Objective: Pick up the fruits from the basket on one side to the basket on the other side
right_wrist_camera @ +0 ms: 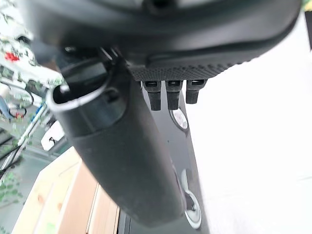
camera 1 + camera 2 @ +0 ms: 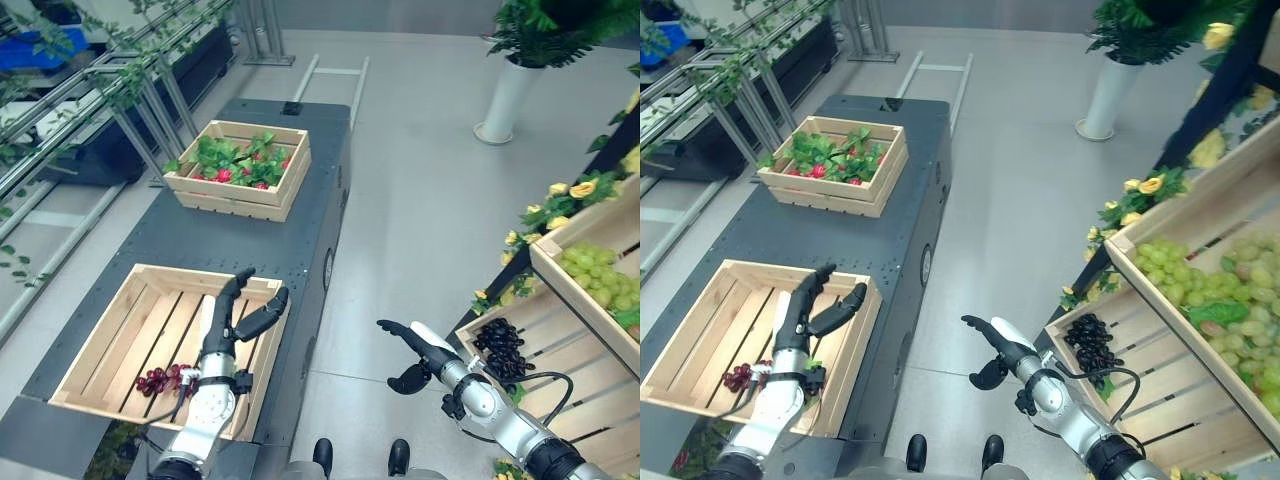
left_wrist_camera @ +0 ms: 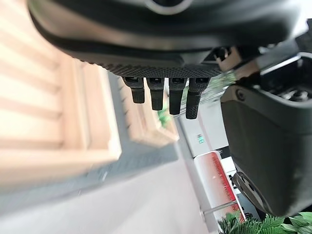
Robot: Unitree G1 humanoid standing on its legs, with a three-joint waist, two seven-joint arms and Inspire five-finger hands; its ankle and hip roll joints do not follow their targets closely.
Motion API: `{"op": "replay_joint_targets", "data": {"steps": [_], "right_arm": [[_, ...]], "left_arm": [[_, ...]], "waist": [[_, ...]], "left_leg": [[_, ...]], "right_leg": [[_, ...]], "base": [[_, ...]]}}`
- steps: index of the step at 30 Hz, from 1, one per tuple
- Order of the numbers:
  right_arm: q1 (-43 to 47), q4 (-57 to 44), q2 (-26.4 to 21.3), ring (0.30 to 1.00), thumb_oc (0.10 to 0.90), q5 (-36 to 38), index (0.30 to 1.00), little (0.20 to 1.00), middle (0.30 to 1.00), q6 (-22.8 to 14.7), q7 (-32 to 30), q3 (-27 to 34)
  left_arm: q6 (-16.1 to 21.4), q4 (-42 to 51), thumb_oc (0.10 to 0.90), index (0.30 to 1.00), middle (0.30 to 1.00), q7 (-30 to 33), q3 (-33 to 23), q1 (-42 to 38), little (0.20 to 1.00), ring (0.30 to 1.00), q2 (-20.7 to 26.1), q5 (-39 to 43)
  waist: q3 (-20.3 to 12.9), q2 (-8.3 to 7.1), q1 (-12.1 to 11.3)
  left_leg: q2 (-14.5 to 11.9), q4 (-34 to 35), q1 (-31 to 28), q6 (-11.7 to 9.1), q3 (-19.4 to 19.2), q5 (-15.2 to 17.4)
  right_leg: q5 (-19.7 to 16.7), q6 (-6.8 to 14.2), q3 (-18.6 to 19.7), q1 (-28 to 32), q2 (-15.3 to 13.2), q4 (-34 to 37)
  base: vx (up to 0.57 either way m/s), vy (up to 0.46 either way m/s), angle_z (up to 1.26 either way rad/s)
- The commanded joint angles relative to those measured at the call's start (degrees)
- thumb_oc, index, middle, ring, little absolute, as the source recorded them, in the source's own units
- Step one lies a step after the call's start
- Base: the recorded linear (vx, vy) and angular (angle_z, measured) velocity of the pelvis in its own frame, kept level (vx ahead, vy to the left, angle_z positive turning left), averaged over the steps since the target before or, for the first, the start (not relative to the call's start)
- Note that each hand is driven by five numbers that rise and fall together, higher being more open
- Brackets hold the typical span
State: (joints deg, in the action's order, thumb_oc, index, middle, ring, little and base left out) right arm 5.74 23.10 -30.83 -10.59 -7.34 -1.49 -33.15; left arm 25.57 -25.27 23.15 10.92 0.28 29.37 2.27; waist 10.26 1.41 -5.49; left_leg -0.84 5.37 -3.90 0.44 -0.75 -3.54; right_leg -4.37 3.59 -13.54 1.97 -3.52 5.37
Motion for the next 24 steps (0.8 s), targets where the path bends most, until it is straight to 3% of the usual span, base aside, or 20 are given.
{"op": "replay_joint_targets", "data": {"steps": [1, 8, 10, 17, 24], "right_arm": [[3.1, -1.7, 0.4, 0.9, 0.8, 3.5, 0.9, 0.9, 0.9, -2.6, -5.0, 2.0], [1.0, -0.6, 0.3, 0.9, 0.8, 3.3, 0.9, 0.9, 0.9, -2.4, -6.2, 2.1], [1.9, -0.4, -0.3, 0.9, 0.8, 4.0, 0.9, 0.9, 0.9, -2.6, -7.2, 2.2], [7.2, -1.2, -4.0, 0.9, 0.8, 4.4, 0.9, 0.9, 0.9, -3.0, -7.5, 1.2], [12.6, -0.5, -6.8, 0.9, 0.8, 5.0, 0.9, 0.9, 0.9, -4.1, -7.7, 2.4]], "left_arm": [[4.3, 1.1, 0.8, 0.9, 0.9, 6.4, -4.9, -5.2, 0.9, 0.9, 6.6, -3.2], [6.5, -2.6, 0.8, 0.9, 0.9, 9.6, -10.4, -3.7, 0.9, 0.9, 10.1, -4.1], [6.8, -4.2, 0.8, 0.9, 0.9, 10.8, -11.1, -3.7, 0.9, 0.9, 12.3, -7.3], [2.2, -12.7, 0.8, 0.9, 0.9, 16.9, -10.5, -5.9, 0.9, 0.9, 21.3, -19.1], [-1.3, -17.1, 0.8, 0.9, 0.9, 21.6, -8.2, -10.7, 0.9, 0.9, 28.0, -28.2]], "waist": [[0.9, -1.32, -1.7], [3.2, -1.72, -3.4], [5.7, -1.86, -4.2], [14.5, -1.38, -5.8], [19.5, -1.94, -6.0]], "left_leg": [[4.7, -0.5, 0.4, 0.9, -0.2, 4.2], [4.8, -5.3, 3.0, 0.9, 1.3, 5.3], [4.8, -9.8, 5.8, 0.9, 1.9, 6.1], [4.2, -20.5, 11.9, 0.7, 0.8, 9.3], [4.0, -34.2, 21.4, 2.7, -0.7, 14.4]], "right_leg": [[5.2, -0.5, -2.9, 2.9, 0.3, -2.2], [7.8, -1.6, -5.8, 1.8, -0.4, -6.4], [9.3, -2.4, -7.1, -0.2, -0.9, -10.8], [15.5, -3.8, -9.2, -6.0, -3.2, -25.4], [21.9, -6.1, -9.4, -13.9, -6.5, -41.8]], "base": [[-0.01, 0.004, 0.2], [0.0, 0.004, 0.18], [-0.07, 0.002, 0.21], [-0.08, 0.056, 0.18], [-0.09, 0.089, 0.14]]}}
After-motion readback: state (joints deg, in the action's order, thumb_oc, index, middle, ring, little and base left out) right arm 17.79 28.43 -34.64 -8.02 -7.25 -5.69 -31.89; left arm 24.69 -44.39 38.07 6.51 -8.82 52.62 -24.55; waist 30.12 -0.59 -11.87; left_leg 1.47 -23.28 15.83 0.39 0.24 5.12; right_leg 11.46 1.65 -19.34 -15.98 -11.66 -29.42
